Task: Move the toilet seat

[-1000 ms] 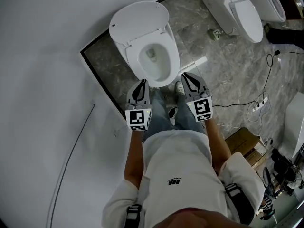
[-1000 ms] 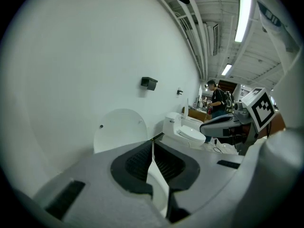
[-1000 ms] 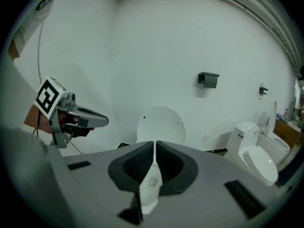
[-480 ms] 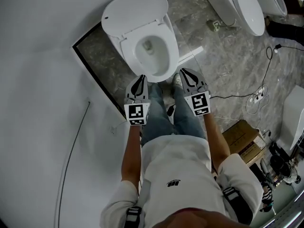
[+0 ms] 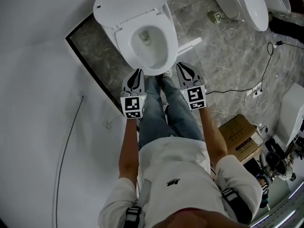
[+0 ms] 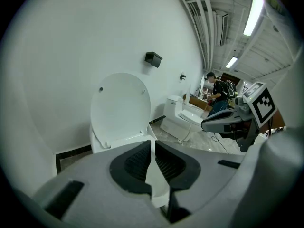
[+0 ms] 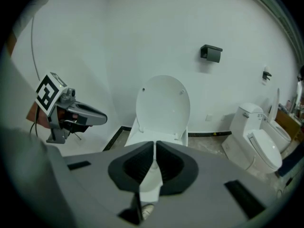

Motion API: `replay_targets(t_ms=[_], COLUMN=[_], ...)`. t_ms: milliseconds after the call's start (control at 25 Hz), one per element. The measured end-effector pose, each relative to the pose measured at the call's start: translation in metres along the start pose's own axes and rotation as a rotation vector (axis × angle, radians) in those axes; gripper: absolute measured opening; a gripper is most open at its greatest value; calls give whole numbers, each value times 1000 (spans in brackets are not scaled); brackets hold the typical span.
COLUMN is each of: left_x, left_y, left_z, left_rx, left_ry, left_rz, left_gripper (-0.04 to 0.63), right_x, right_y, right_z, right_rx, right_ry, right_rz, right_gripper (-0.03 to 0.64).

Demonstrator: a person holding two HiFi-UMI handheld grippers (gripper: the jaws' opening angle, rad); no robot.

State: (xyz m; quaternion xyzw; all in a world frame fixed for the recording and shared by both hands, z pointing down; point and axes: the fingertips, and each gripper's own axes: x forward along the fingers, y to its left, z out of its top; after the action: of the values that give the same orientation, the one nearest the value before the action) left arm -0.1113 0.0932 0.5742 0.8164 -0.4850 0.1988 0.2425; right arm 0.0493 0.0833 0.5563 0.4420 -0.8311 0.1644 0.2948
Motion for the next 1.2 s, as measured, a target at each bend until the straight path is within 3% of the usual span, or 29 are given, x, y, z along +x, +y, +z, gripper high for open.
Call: replay_targets(t_ms=[440, 920, 1200], left_x=[25, 43, 55], left_y=[13, 26, 34], left_z=[-61, -121, -157], left_rx=[-53, -107, -134], left_ry=[68, 141, 204], left_rz=[71, 106, 121], left_gripper=[35, 36, 37], right_x=[34, 65, 82], right_y=[-8, -7, -13], right_z=[-52, -108, -143], right_rx=[31, 6, 44], right_ry=[58, 142, 204], right_rz=[8, 38, 30], right_gripper=[37, 38, 38])
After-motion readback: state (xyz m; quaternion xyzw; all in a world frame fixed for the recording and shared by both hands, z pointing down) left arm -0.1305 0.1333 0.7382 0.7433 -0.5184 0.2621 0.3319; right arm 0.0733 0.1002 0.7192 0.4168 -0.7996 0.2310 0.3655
